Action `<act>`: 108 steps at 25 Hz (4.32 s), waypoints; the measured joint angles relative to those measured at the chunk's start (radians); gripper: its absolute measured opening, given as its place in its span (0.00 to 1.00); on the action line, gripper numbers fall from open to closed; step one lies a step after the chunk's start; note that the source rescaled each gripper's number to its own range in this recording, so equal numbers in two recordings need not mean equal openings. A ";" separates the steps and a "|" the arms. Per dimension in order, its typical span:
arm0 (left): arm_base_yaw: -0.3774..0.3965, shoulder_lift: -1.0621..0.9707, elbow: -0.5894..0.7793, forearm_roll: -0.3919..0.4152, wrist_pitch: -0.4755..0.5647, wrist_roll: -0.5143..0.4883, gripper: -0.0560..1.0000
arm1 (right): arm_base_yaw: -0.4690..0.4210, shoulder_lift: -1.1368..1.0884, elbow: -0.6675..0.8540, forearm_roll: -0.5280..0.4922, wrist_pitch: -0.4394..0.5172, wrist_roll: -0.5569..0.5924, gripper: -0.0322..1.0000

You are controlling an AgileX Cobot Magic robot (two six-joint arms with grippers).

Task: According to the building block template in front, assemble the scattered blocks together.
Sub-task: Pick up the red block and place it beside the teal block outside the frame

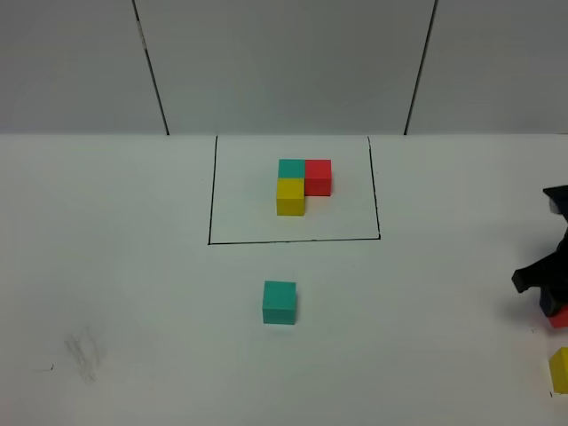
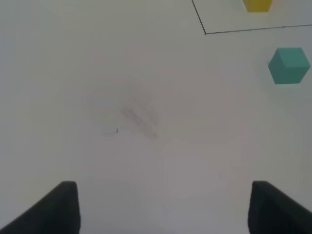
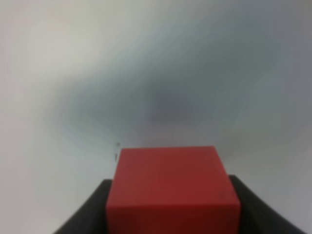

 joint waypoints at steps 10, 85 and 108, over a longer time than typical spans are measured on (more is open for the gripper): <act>0.000 0.000 0.000 0.000 0.000 0.000 0.75 | 0.262 -0.076 -0.248 0.104 0.231 -0.330 0.03; 0.000 0.000 0.001 0.000 0.000 -0.001 0.75 | 0.702 0.294 -0.516 0.047 0.116 -0.706 0.03; 0.000 0.000 0.001 0.000 0.000 -0.001 0.75 | 0.698 0.355 -0.516 0.049 0.097 -0.702 0.03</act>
